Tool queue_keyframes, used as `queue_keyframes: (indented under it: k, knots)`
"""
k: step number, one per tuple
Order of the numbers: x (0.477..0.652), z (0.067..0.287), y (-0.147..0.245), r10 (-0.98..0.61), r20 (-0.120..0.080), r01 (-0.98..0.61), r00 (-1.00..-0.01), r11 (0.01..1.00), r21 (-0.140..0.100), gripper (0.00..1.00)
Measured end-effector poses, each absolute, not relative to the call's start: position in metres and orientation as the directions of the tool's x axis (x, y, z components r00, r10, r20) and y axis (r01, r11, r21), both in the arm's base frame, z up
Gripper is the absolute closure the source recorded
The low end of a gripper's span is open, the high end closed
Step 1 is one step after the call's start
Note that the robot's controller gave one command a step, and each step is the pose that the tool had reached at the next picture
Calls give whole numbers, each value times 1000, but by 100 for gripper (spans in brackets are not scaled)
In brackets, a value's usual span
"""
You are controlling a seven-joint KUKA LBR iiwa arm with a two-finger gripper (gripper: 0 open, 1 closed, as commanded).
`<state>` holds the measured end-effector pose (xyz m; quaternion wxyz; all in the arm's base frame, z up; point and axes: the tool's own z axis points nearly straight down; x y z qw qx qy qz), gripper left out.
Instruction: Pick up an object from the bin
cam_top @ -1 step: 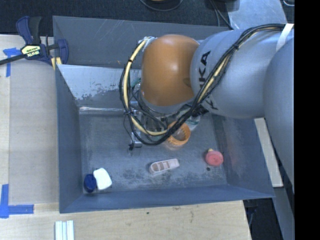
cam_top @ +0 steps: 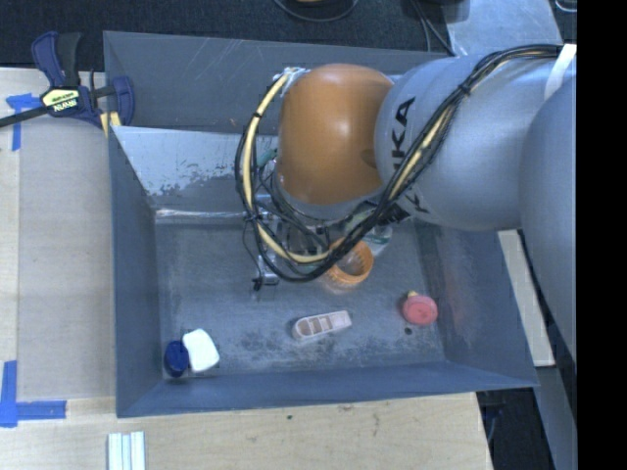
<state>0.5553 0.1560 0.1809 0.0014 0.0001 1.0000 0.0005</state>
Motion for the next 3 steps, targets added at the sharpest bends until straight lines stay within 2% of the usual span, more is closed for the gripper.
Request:
queue_keyframes:
  k: [1, 2, 3]
  knots:
    - [571, 164, 111, 95, 5, 95, -995, 995, -2, 0]
    - [524, 164, 68, -29, -2, -29, -1000, 1000, -1, 0]
    - [555, 142, -12, 345, -1, 345, -939, 939, -2, 0]
